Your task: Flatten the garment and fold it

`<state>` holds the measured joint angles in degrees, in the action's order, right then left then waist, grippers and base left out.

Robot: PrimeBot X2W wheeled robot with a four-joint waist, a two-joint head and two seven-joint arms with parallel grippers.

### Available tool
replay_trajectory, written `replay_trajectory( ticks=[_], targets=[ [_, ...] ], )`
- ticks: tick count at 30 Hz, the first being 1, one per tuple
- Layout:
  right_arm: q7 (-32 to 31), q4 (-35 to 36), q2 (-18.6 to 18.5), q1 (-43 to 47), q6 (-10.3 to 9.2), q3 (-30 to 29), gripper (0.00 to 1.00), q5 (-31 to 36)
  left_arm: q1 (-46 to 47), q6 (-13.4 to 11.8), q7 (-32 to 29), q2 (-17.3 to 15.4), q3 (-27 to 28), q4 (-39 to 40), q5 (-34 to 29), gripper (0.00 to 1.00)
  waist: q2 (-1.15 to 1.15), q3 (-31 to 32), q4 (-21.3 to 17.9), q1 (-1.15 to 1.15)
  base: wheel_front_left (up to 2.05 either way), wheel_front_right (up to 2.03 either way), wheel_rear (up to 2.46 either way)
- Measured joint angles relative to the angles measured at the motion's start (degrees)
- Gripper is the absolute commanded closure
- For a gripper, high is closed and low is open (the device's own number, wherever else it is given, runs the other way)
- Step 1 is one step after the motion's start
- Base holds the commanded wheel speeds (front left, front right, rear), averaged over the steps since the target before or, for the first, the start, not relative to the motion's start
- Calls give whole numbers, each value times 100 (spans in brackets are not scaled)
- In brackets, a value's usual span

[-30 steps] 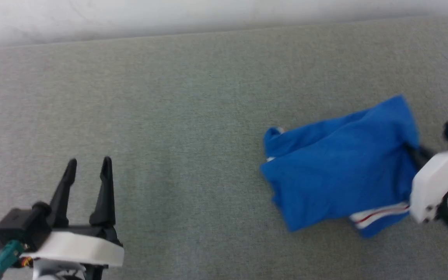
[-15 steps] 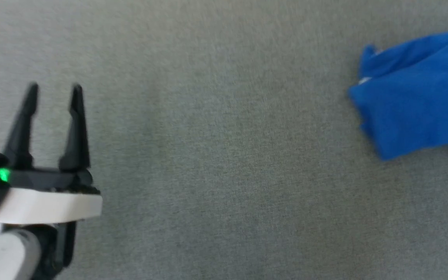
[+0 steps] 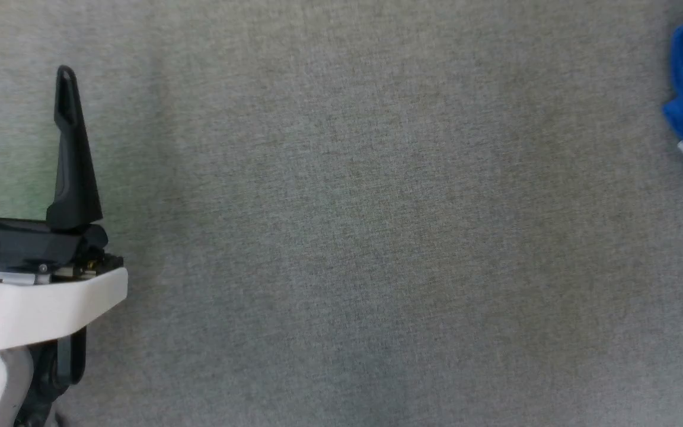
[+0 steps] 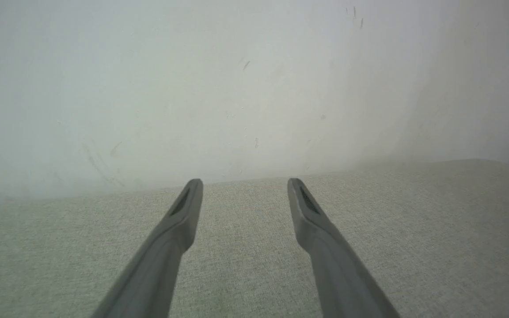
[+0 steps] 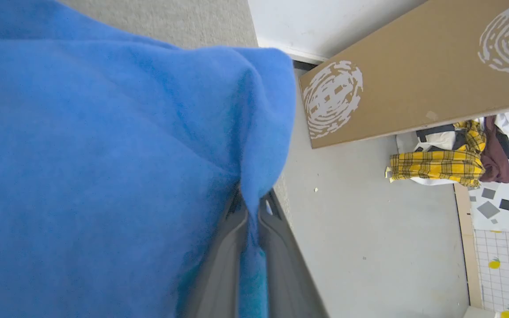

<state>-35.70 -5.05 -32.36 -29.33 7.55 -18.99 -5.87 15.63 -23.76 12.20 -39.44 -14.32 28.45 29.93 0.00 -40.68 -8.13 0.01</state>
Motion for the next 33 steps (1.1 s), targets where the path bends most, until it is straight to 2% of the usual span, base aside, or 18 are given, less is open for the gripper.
replay_trajectory(
  ticks=[2,3,4,5,6,7,14,17,20,25,33],
  targets=[
    [114,-119,64,-7,0,-29,100,75,7,0,36,-4,16,21,-57,0,0,-123,-26,0,0,0,0],
    [165,-176,88,-18,0,-48,94,111,7,0,44,-4,20,24,-82,0,0,-174,-39,0,0,0,0],
    [211,-227,107,-38,0,-60,67,155,7,0,53,-5,24,27,-92,0,0,-216,-53,0,0,0,0],
    [252,-274,116,-60,0,-64,51,198,8,1,71,0,24,36,-94,0,0,-251,-68,0,0,0,0],
    [289,-314,125,-83,0,-64,10,225,8,1,100,8,29,52,-108,0,0,-274,-83,0,0,0,0],
    [337,-344,132,-103,0,-62,0,247,10,8,122,19,36,57,-136,0,0,-285,-99,0,0,0,0],
    [626,-524,113,-129,0,-45,0,336,8,54,202,209,65,-111,-160,0,0,-117,-103,-1,0,0,0],
    [849,-498,133,-118,-1,-56,0,327,-1,54,202,417,23,-204,-29,0,0,42,-72,-1,0,0,0],
    [1145,-315,287,29,-1,-70,0,276,-42,185,213,612,-80,-280,144,0,0,250,-24,-1,0,0,0],
    [1655,246,979,845,-1,160,0,-22,-344,357,246,842,-259,-534,213,0,0,695,71,-2,0,0,0],
    [2448,1295,2403,2080,-1,681,0,51,-889,361,252,1198,-215,-749,47,0,0,1464,259,-3,0,0,0]
  ],
)
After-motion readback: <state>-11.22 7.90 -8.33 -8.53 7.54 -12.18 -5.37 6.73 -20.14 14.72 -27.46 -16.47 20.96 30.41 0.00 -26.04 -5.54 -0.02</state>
